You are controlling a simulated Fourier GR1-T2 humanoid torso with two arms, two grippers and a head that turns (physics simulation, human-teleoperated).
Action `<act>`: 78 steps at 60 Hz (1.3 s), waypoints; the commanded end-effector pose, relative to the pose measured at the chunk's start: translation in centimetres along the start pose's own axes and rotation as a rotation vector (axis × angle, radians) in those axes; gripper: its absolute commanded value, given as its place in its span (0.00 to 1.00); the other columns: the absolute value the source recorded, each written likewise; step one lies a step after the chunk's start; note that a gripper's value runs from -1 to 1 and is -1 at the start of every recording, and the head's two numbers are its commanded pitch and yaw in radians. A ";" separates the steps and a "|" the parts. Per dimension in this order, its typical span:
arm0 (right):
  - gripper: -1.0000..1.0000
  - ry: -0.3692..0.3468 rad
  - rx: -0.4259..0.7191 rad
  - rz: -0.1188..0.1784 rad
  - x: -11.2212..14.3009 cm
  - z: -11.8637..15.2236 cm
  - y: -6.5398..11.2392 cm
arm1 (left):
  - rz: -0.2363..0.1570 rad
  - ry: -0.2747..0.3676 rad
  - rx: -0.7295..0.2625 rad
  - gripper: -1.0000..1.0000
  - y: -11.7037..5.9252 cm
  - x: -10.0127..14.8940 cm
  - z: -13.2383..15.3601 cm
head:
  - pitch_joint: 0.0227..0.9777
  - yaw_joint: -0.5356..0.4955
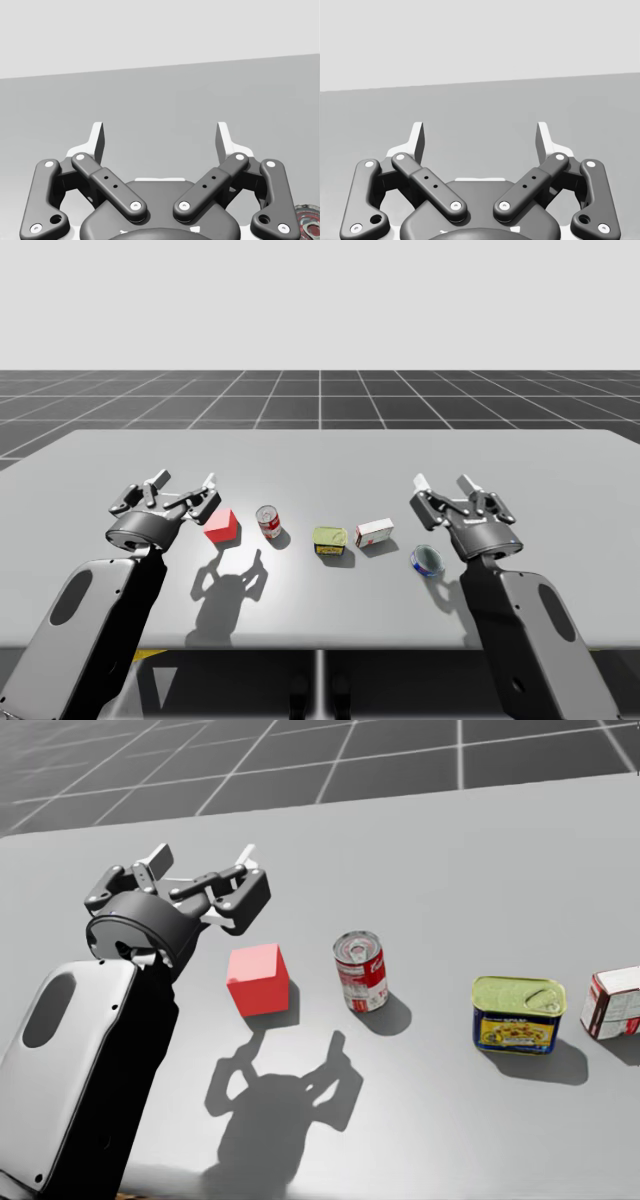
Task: Find the red cube and pick it up.
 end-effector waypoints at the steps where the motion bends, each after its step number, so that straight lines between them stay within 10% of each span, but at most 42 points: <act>1: 0.00 0.014 0.008 0.004 -0.4 -0.1 0.3 | 0.002 0.003 -0.002 0.00 0.0 0.0 0.0 | 0.81 0.87; 33: 0.00 0.040 0.010 0.008 -1.1 -0.3 0.5 | 0.054 0.133 0.059 0.00 -1.5 0.1 2.8 | 0.80 0.90; 57: 0.00 0.043 0.004 0.013 -1.4 -0.5 0.7 | 0.026 0.277 0.091 0.00 -2.5 -4.2 7.7 | 0.81 0.90; 78: 0.00 0.052 0.000 0.019 -1.8 -0.6 0.7 | 0.062 0.343 0.079 0.00 -3.8 -7.5 6.4 | 0.81 0.91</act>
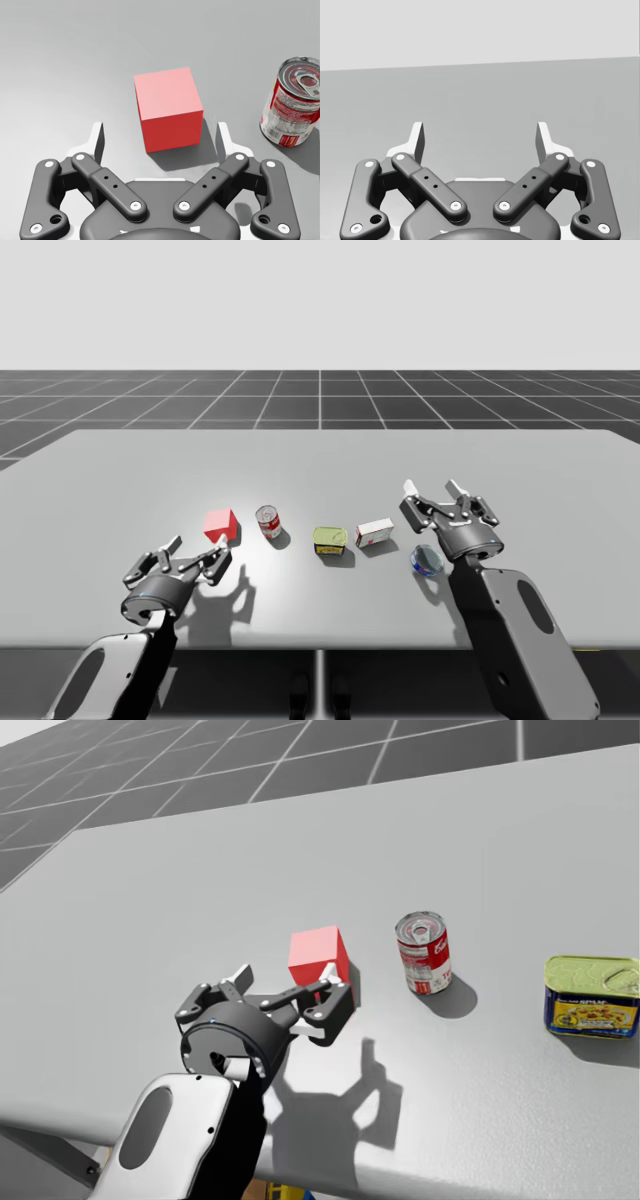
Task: Find the red cube and pick it up.
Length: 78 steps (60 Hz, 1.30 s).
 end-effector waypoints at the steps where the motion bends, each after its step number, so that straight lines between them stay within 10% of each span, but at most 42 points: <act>1: 0.00 0.004 -0.002 0.002 -0.2 -0.1 0.0 | 0.007 0.022 -0.008 0.00 -0.8 -1.1 -1.1 | 0.81 0.91; 50: 0.00 0.001 -0.001 0.002 -0.2 -0.3 -0.2 | 0.041 0.074 0.077 0.00 -1.7 -1.9 -8.1 | 0.80 0.90; 52: 0.00 0.001 -0.001 0.002 -0.2 -0.2 -0.2 | 0.034 0.073 0.085 0.07 -1.7 -2.0 -8.1 | 0.80 0.90; 54: 0.00 0.001 -0.001 0.002 -0.2 -0.2 -0.2 | 0.037 0.078 0.079 0.91 -1.7 -2.1 -8.0 | 0.79 0.91; 55: 0.00 0.000 -0.001 0.002 -0.2 -0.2 -0.2 | 0.034 0.080 0.077 0.95 -1.8 -2.1 -8.0 | 0.79 0.91; 78: 0.00 -0.006 -0.007 0.004 -0.1 -0.2 -0.3 | 0.001 0.091 0.061 1.00 -2.1 -2.9 -7.7 | 0.55 0.92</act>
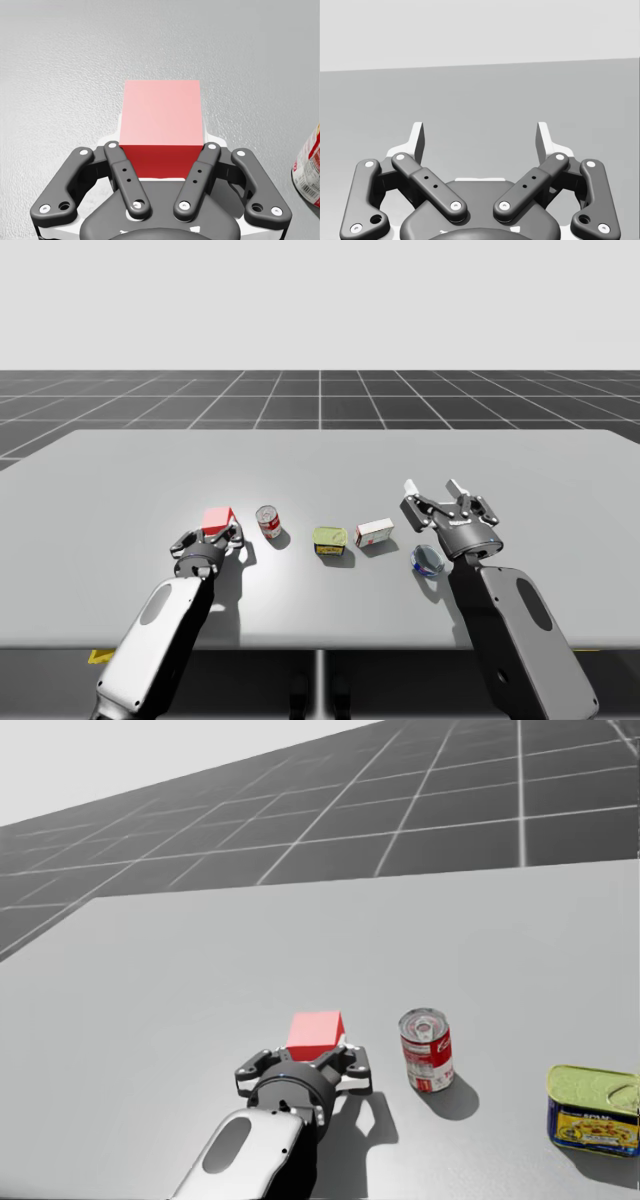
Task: Find the red cube and pick it up.
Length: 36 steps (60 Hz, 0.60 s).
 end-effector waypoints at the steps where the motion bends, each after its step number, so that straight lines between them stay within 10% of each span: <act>1: 0.00 -0.001 -0.003 0.000 0.0 0.0 -0.1 | -0.036 0.038 -0.086 1.00 0.0 -1.4 -0.1 | 0.55 0.92; 25: 0.00 0.000 -0.002 0.002 -0.1 0.0 -0.2 | -0.051 0.023 -0.100 1.00 -0.2 -0.9 0.4 | 0.45 0.91; 36: 0.00 0.001 -0.004 0.001 -0.1 -0.1 -0.2 | -0.130 -0.036 -0.132 1.00 0.3 2.2 2.2 | 0.44 0.91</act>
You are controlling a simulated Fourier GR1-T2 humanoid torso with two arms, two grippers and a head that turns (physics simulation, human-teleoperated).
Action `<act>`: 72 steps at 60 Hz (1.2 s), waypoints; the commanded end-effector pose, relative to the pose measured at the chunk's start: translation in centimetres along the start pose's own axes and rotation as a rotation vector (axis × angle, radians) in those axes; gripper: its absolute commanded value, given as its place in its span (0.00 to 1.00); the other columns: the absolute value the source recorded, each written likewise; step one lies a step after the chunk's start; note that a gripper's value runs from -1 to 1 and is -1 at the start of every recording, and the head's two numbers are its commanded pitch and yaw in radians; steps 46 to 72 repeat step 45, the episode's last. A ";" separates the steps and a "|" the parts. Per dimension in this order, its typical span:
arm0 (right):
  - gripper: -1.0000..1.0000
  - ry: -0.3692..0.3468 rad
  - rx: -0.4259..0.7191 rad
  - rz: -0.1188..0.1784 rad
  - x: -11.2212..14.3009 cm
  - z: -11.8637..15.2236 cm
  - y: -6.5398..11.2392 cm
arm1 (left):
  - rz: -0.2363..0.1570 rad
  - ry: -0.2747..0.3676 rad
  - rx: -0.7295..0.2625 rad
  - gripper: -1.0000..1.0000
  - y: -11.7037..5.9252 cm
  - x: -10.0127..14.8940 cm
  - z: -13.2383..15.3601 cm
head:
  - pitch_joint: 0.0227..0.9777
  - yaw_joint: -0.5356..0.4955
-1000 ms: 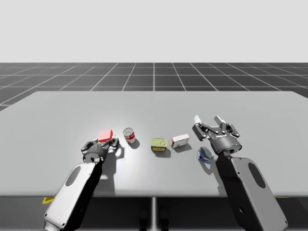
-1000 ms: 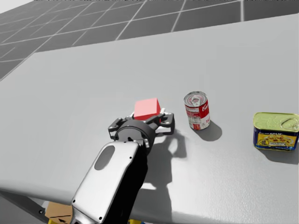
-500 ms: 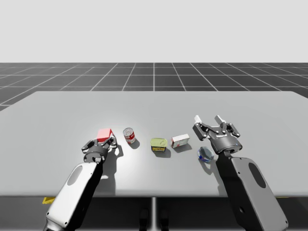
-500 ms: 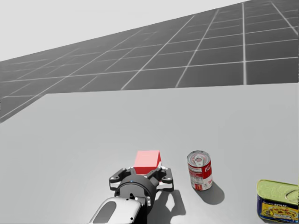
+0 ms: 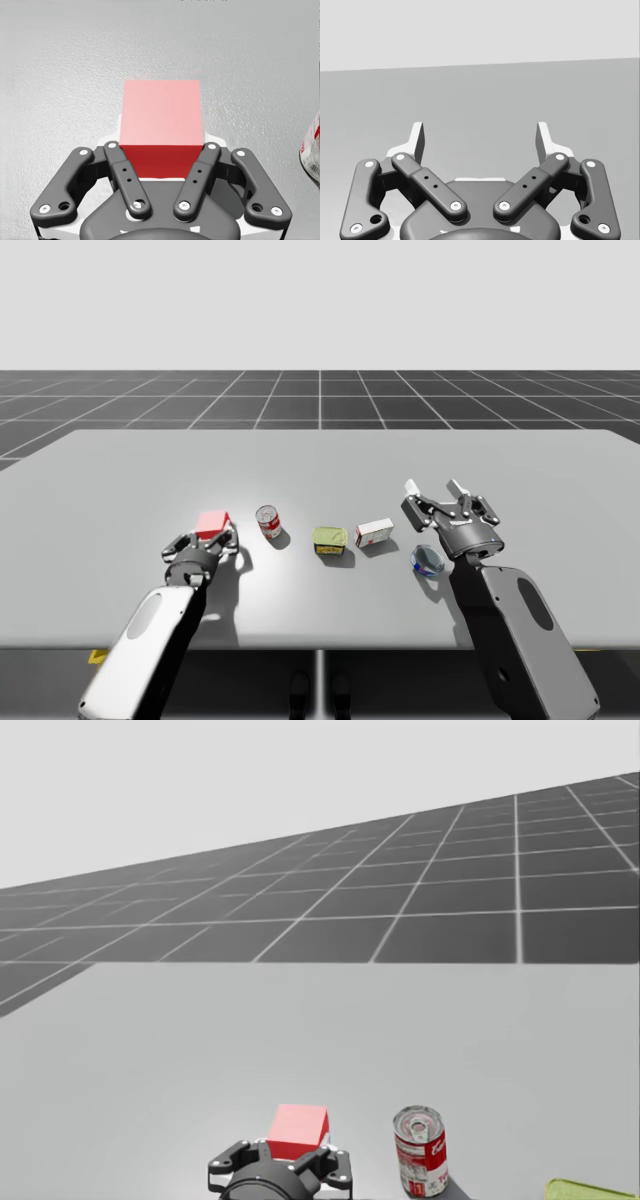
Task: Find the red cube and pick it up.
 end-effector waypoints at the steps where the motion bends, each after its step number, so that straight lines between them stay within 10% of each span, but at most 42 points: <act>1: 0.00 0.000 -0.001 0.000 0.0 -0.1 0.0 | -0.086 -0.060 -0.132 1.00 -0.4 2.8 1.3 | 0.43 0.91; 27: 0.00 -0.006 -0.001 0.009 0.0 -0.1 0.0 | -0.192 -0.225 -0.107 1.00 1.7 11.1 3.3 | 0.43 0.90; 45: 0.00 -0.006 0.000 0.004 0.0 -0.2 -0.1 | -0.198 -0.338 -0.097 1.00 2.8 16.2 5.4 | 0.43 0.90; 72: 0.00 -0.006 0.000 0.004 0.0 -0.2 -0.1 | -0.198 -0.338 -0.097 1.00 2.8 16.2 5.4 | 0.43 0.90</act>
